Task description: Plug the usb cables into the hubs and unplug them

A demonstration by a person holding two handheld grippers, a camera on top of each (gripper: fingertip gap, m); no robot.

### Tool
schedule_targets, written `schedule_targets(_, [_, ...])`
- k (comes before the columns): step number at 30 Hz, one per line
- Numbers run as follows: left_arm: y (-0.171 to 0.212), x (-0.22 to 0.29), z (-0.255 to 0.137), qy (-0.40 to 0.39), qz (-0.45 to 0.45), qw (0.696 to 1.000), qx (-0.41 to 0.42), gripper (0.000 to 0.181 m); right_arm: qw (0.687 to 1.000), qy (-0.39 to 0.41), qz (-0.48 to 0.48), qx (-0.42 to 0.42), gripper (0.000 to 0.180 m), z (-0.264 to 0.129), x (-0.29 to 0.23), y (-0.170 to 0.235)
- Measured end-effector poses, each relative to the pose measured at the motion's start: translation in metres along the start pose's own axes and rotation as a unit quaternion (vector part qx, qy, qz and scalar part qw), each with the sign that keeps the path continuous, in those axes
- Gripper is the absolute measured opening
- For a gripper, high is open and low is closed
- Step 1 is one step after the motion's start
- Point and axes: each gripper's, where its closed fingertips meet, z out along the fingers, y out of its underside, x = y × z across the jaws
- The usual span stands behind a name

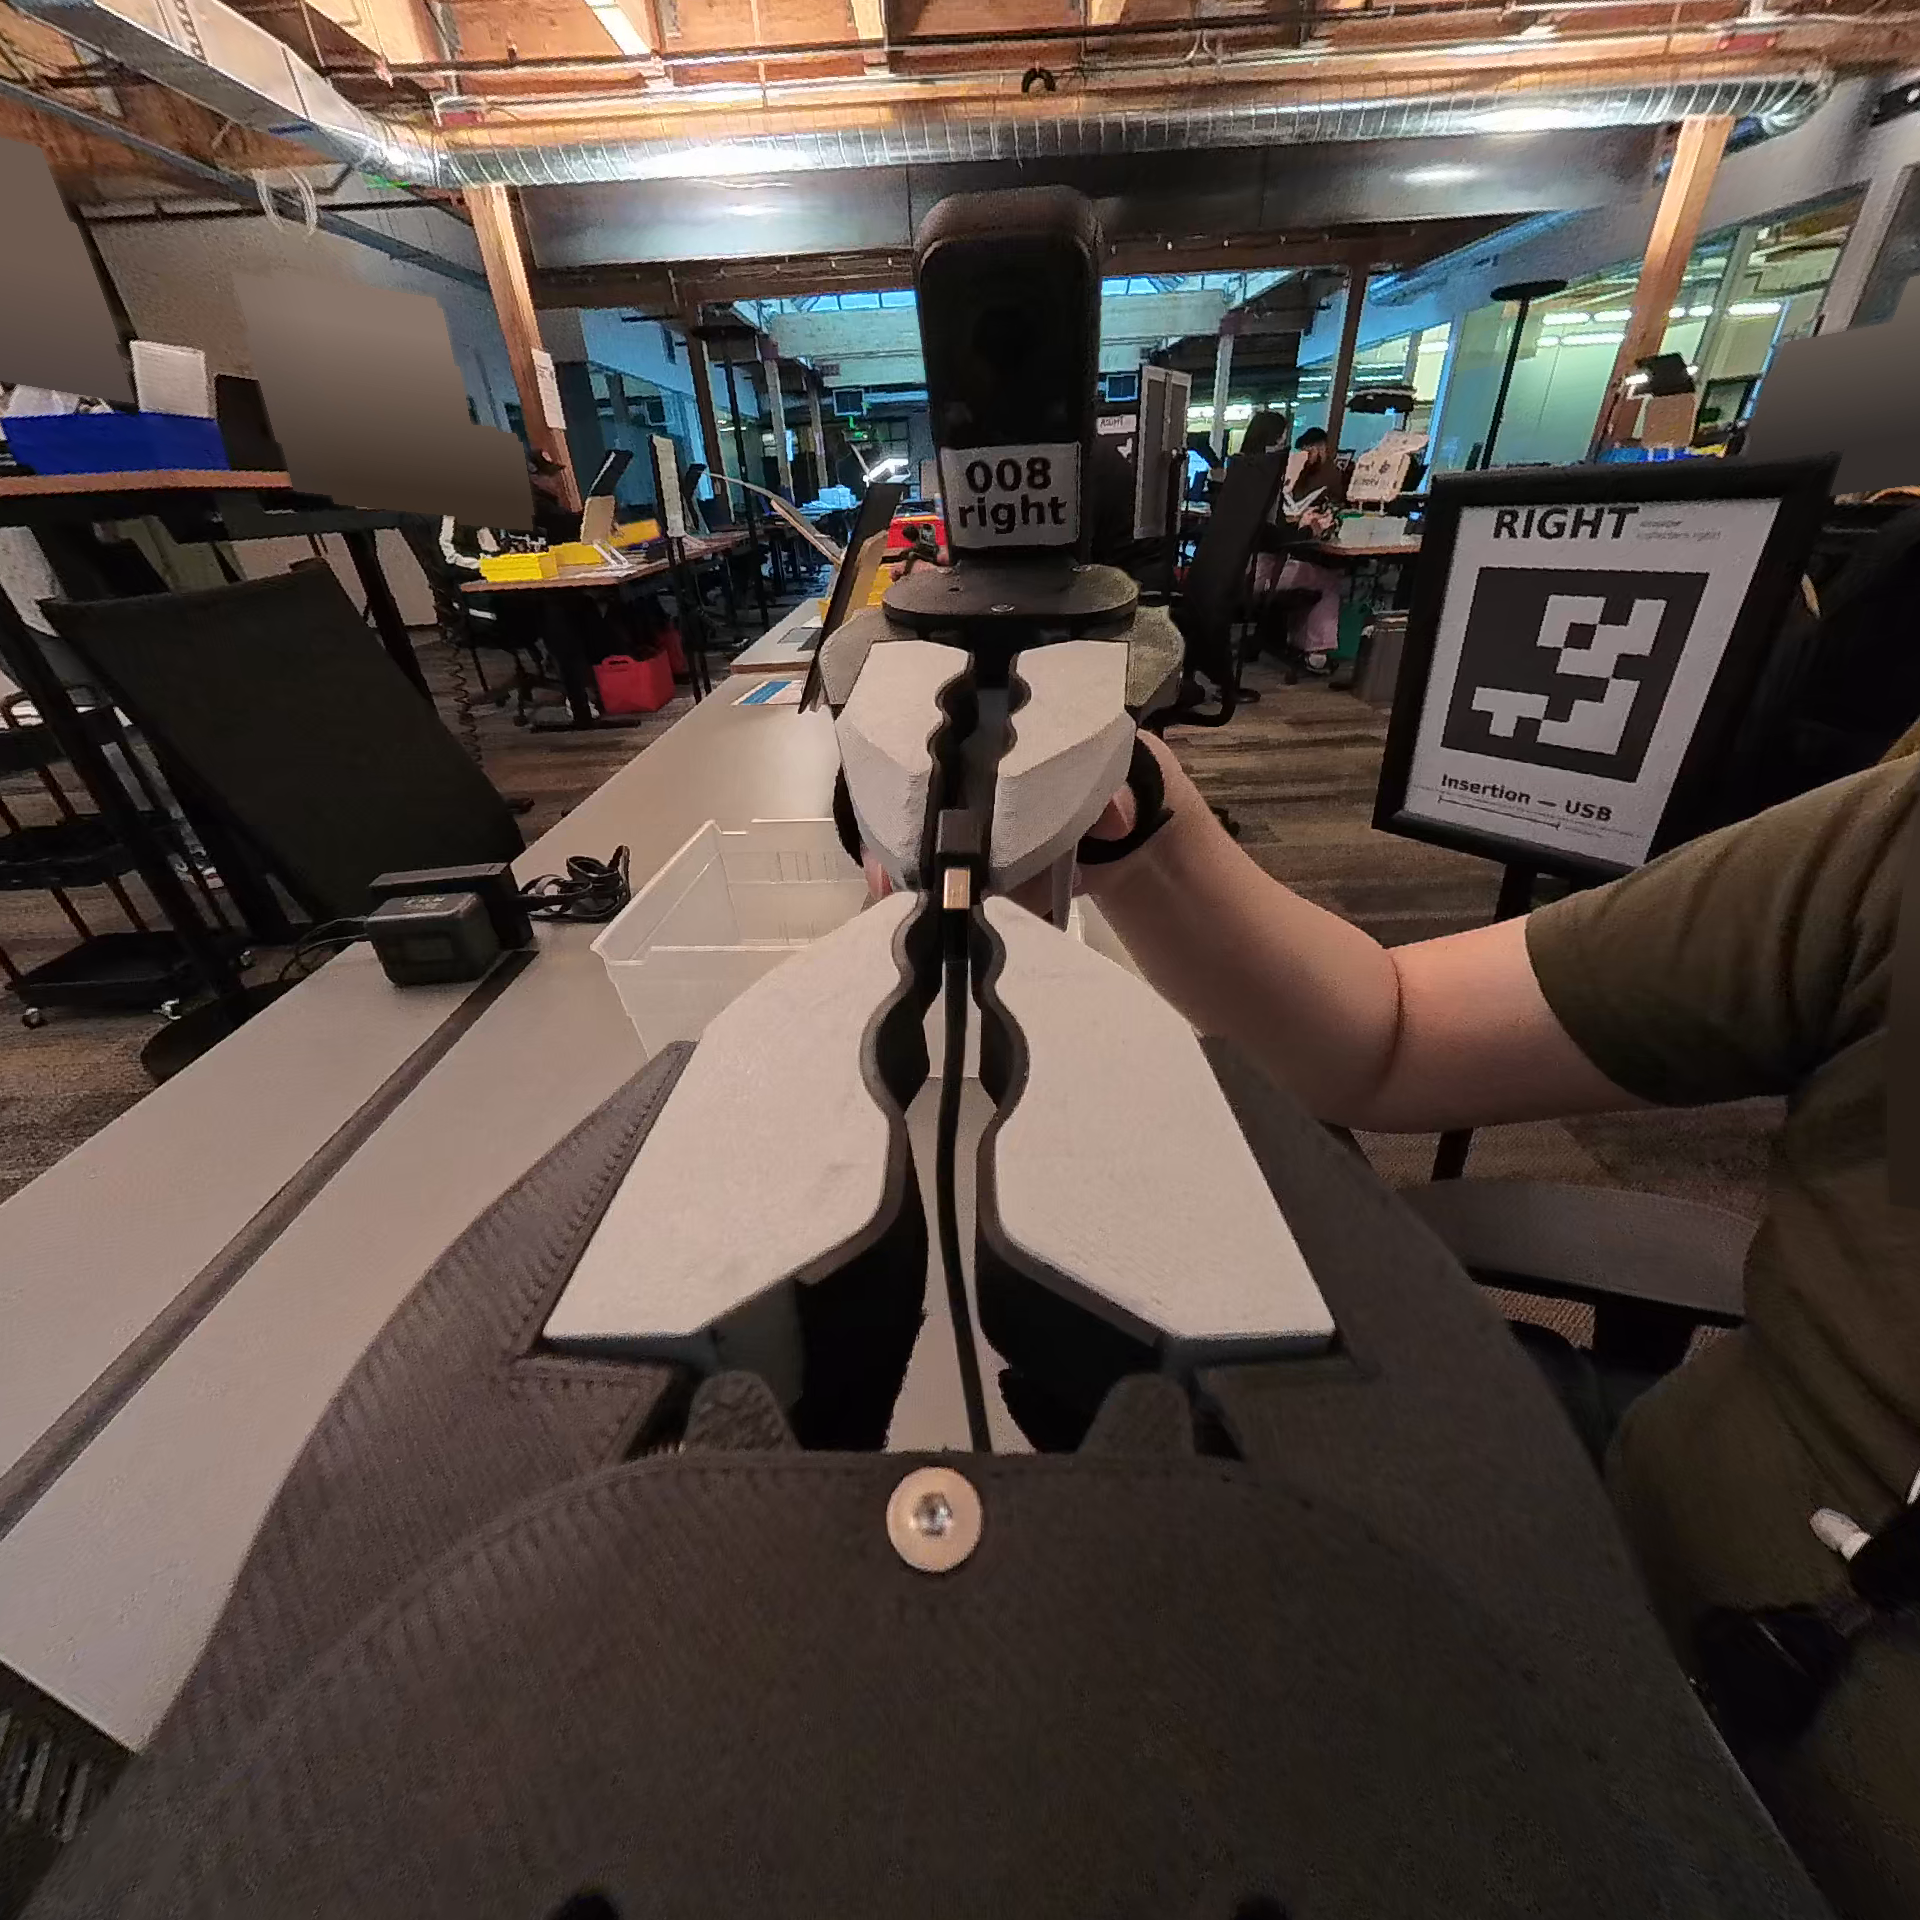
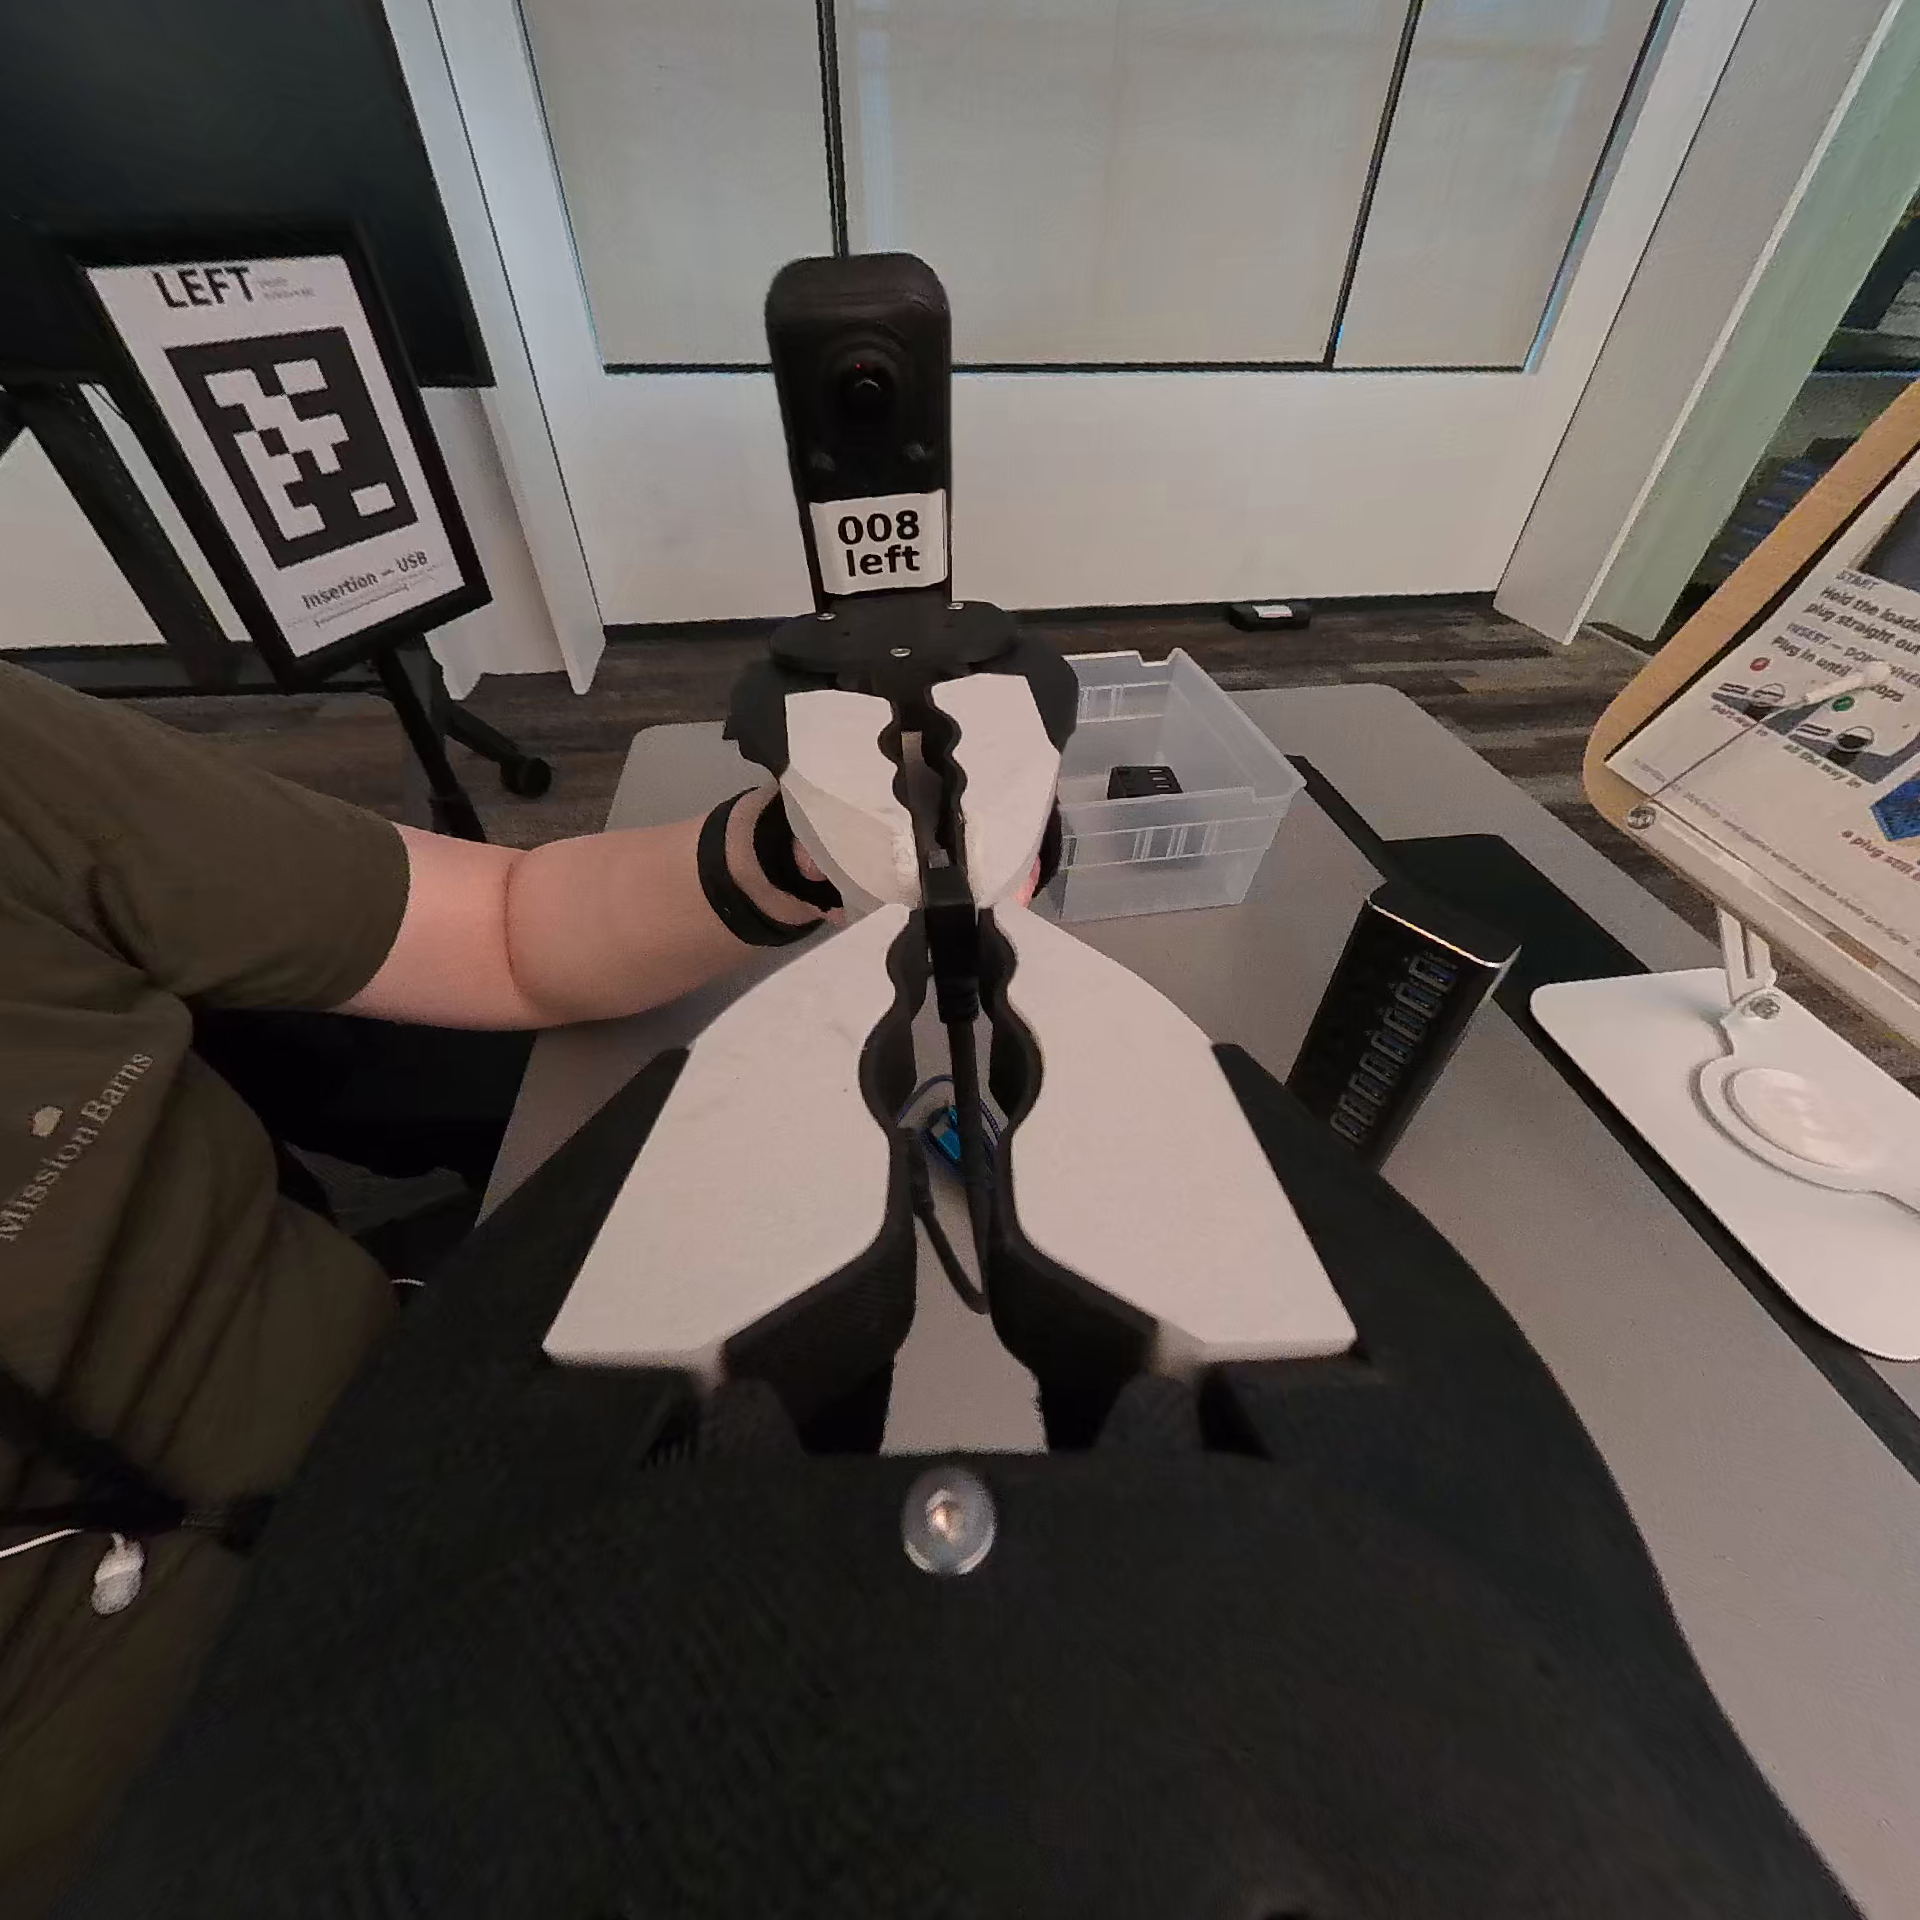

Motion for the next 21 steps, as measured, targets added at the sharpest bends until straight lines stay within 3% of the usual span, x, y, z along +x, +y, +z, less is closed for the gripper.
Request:
schedule_targets(10, [-0.005, 0.0, -0.004, -0.009, 0.019, 1.0, 0.005, 0.005, 1.0, 0.009, -0.029, -0.004, 0.008, -0.001, -0.002, -0.002])
schedule_targets(12, [-0.015, -0.015, -0.017, -0.062, 0.039, 0.997, 0.019, 0.026, 0.999, 0.026, -0.038, -0.007, 0.008, -0.006, 0.002, -0.003])
schedule_targets(16, [-0.027, -0.068, -0.063, -0.242, 0.119, 0.962, 0.048, 0.036, 0.997, 0.055, -0.048, 0.008, 0.008, -0.024, 0.011, -0.012])
schedule_targets(21, [0.026, -0.138, -0.099, -0.416, 0.151, 0.897, -0.005, 0.053, 0.996, 0.067, -0.054, 0.021, 0.007, -0.041, 0.013, -0.02])
